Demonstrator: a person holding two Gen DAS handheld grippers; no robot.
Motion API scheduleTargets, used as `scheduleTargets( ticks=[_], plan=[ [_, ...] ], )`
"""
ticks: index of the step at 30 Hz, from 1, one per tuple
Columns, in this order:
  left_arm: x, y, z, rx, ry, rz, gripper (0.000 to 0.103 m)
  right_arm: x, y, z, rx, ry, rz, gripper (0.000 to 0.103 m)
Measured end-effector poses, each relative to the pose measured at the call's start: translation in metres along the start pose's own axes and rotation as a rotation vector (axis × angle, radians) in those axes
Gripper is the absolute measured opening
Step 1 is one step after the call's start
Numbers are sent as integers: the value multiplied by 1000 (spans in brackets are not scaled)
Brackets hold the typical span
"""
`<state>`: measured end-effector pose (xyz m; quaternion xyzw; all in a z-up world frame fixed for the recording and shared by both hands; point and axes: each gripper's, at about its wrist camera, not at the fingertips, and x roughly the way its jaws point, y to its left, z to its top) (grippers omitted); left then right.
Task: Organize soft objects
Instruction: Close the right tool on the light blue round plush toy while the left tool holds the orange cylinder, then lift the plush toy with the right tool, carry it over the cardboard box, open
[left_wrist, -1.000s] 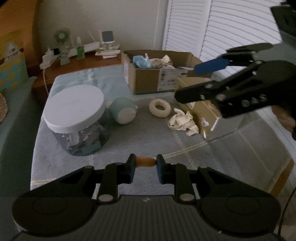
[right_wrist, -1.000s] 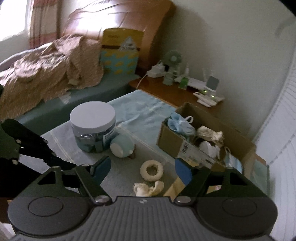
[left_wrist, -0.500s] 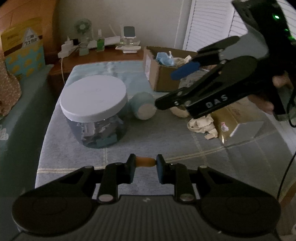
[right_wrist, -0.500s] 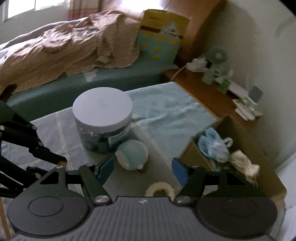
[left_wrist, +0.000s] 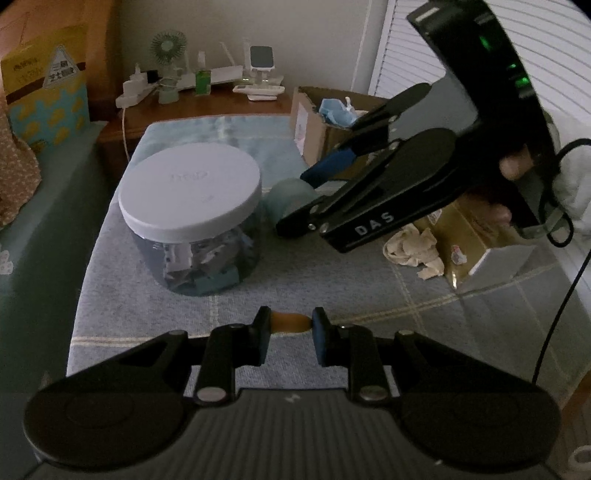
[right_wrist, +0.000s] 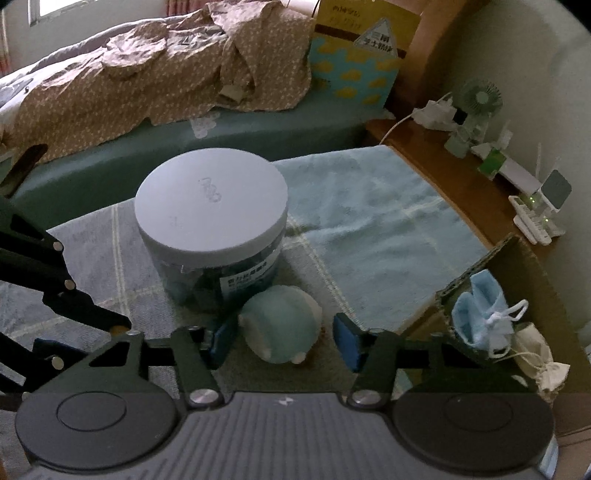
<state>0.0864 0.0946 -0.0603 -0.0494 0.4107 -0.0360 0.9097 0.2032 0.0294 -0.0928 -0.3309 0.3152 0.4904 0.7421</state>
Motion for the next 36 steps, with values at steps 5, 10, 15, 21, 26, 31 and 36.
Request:
scheduleTargets(
  ticks=[5,10,15,21,26,31,36],
  plan=[
    [0,2,1,5,2,-12,22,1,2,0,6,4,-6,53],
    [-4,4,0,9,6,-21,22,-5,4,0,28,-6,-8,53],
    [-11,5,-2,23,13,-36,22,-23,11,-2,35,-24,-23,52],
    [-24,-1,-4,78,15,-50,22,-55,18,-11,81,-61,-34,52],
    [-35,-11,-5,136,6,-75,22,-81,20,-22,135,-86,-64,52],
    [-43,-22,-2,177,-5,-116,22,-108,15,-37,197,-108,-117,52],
    [-48,-31,3,206,-27,-147,22,-134,2,-50,264,-139,-184,52]
  ],
)
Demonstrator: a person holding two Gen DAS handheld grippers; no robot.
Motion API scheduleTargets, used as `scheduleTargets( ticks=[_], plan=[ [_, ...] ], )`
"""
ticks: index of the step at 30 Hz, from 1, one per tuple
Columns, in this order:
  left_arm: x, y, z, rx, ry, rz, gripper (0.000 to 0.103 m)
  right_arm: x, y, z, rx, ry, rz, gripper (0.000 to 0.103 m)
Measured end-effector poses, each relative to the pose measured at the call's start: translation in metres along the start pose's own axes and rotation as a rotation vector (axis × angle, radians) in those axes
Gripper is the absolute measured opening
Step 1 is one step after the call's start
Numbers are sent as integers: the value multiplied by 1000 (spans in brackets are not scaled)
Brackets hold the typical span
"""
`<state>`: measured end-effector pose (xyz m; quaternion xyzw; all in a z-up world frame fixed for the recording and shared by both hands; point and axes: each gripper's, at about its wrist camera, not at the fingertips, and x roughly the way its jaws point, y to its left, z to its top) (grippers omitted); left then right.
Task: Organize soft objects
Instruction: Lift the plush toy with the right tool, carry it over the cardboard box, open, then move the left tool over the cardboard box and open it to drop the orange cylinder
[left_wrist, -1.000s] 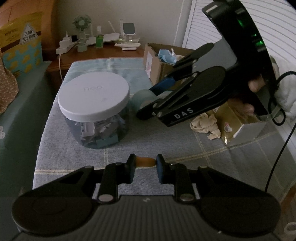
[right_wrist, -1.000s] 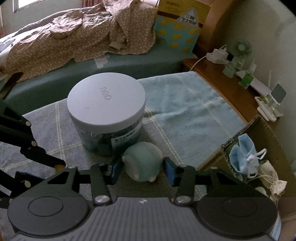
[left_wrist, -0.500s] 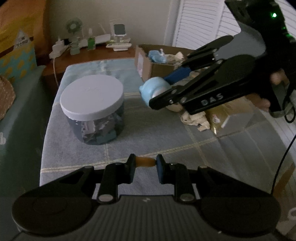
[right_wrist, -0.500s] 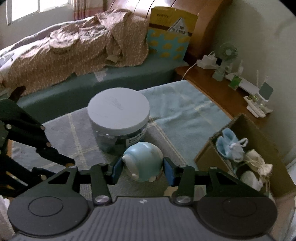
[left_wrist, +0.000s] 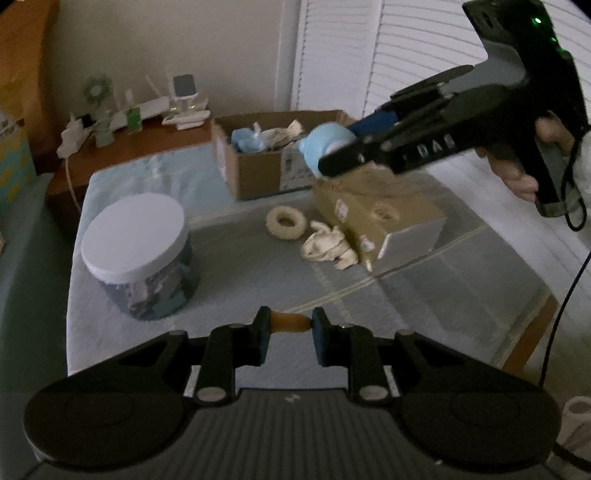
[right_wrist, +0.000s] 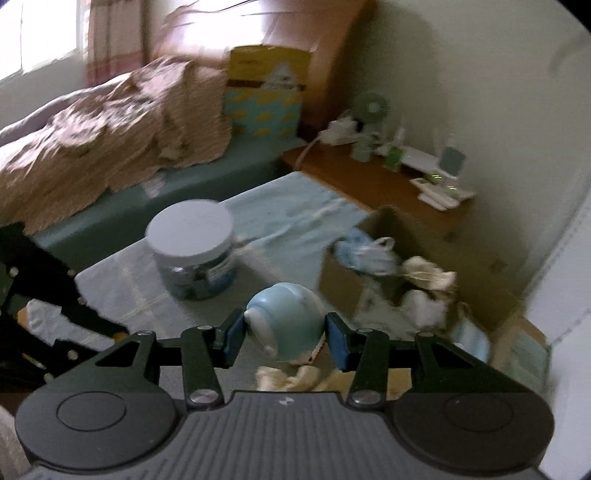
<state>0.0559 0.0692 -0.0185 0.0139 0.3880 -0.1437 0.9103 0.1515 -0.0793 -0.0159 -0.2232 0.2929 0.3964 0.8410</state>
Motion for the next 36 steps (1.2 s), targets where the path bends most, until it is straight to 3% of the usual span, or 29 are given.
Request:
scheduleTargets(
  ticks=[5,11,20,22,24,31,36],
  plan=[
    [-3,-5,7,27,-22,-12,22,-16,-25,4,57,-52,-76,52],
    [0,-2,12,35,-28,-8,22,-7,-68,13,123,-27,-183,52],
    [8,11,22,23,-28,9,22,19,-123,24,243,5,-221,55],
    [10,13,25,25,-30,13,22,22,-124,22,250,12,-240,78],
    [13,16,28,25,-32,16,22,23,-124,17,268,-5,-248,88],
    [17,17,45,35,-37,11,22,9,-112,-1,314,-42,-263,103],
    [17,12,64,60,-50,-1,22,-8,-91,-18,338,-76,-296,103]
  ],
)
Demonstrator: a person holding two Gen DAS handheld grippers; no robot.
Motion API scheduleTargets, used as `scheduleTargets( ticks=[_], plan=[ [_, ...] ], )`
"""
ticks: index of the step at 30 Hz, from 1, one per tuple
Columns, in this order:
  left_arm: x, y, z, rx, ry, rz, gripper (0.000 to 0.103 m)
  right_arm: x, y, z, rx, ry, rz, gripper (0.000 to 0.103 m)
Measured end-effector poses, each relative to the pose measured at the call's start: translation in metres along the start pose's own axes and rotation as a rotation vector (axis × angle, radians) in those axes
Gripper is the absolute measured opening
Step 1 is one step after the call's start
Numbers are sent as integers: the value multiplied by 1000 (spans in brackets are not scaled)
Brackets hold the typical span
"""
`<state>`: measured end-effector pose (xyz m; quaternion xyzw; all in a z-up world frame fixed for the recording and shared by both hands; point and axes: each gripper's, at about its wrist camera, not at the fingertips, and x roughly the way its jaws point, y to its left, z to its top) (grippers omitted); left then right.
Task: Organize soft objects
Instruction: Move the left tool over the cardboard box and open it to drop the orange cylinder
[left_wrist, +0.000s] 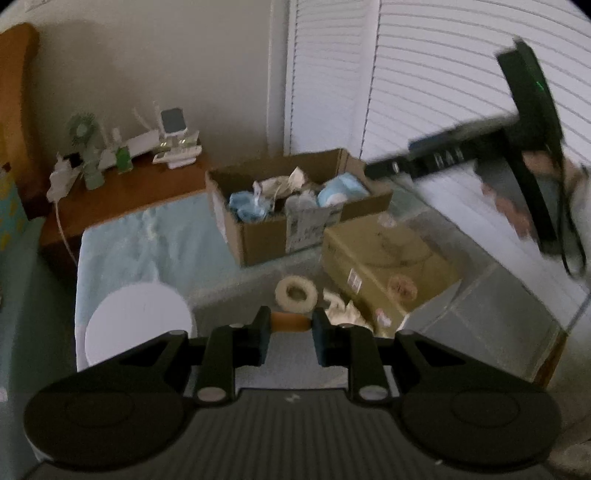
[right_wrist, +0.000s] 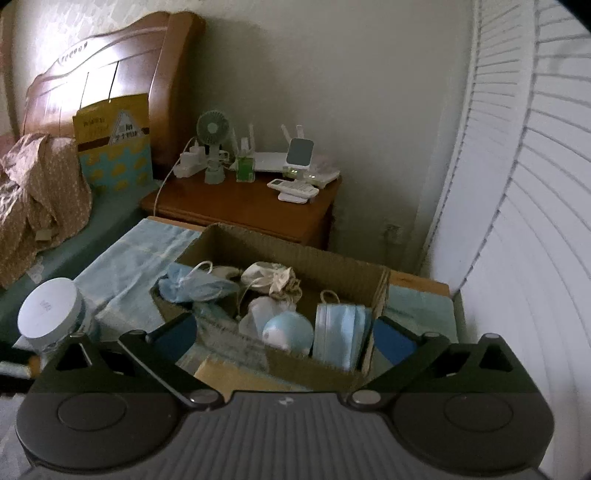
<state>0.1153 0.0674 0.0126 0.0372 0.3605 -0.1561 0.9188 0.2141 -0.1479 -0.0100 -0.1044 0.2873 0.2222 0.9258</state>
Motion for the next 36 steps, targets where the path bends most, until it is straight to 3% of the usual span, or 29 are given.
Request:
scheduleTargets(
  ticks=[4,8,19,29,36],
  plan=[
    [7,-4,22,26,-6,-9,22,-14,8,-21,51,11,-74,103],
    [17,-10,51,53,-15,-25,22,-28,15,-47,95,16,-94,103],
    [87,-31,134,89,5,-97,22,-59,22,-95,153,15,-61,103],
    [156,-50,175,118,69,-76,22,-68,11,-101,169,11,-63,103],
    [184,-40,183,50,129,-114,22,-71,0,-101,195,5,-47,103]
  ],
)
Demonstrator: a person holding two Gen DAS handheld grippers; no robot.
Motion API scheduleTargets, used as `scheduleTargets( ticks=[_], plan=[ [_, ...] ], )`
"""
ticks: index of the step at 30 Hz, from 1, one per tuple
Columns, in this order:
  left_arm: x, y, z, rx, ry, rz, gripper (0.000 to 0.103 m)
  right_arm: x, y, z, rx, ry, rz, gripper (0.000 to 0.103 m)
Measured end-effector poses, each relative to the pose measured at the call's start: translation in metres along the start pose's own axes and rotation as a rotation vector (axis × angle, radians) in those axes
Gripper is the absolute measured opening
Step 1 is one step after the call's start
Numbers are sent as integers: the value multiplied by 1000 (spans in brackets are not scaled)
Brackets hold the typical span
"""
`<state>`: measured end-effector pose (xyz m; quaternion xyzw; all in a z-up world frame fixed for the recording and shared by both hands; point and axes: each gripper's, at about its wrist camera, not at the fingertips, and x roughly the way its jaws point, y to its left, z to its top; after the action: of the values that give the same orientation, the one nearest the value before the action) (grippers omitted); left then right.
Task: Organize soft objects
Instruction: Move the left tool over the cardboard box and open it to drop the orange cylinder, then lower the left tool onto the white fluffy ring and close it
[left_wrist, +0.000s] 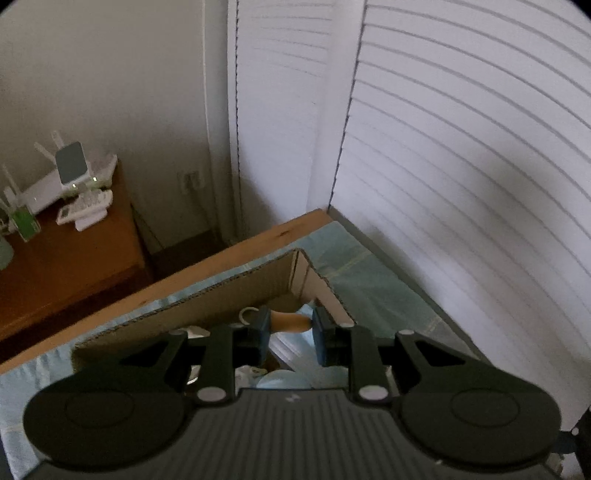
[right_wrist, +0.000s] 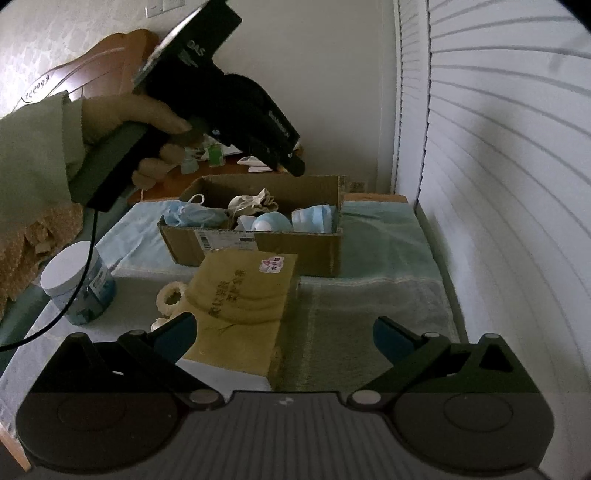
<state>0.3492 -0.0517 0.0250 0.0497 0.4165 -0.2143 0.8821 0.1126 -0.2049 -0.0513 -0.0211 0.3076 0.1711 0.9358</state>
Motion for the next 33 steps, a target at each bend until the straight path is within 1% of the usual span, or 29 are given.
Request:
scheduleTargets(
  ticks=[2,3,4,5,6,12,14,17,27,33],
  plan=[
    [4,4,2,-20,4,-5,24,-1,-2,0,5,-2,1,103],
    [6,5,2,-20,5,-2,29,-1,-2,0,7,-2,2,103],
    [8,6,4,-22,10,0,47,-2,-2,0,7,-3,1,103],
    [10,6,4,-30,10,10,68,-2,-2,0,6,-5,1,103],
    [9,6,3,-35,-1,23,74,-2,-2,0,5,-5,3,103],
    [5,7,3,-32,-11,24,78,-3,-2,1,5,-7,3,103],
    [1,7,0,-26,-18,25,83,-4,-1,1,4,-10,2,103],
    [-10,4,-7,-17,-30,24,87,-4,0,0,4,-7,-4,103],
    [-51,-6,-38,29,-58,48,91,-8,14,-2,-23,1,-1,103],
    [-73,-6,-64,31,-68,53,91,-17,22,-3,-44,-8,5,103]
  ],
)
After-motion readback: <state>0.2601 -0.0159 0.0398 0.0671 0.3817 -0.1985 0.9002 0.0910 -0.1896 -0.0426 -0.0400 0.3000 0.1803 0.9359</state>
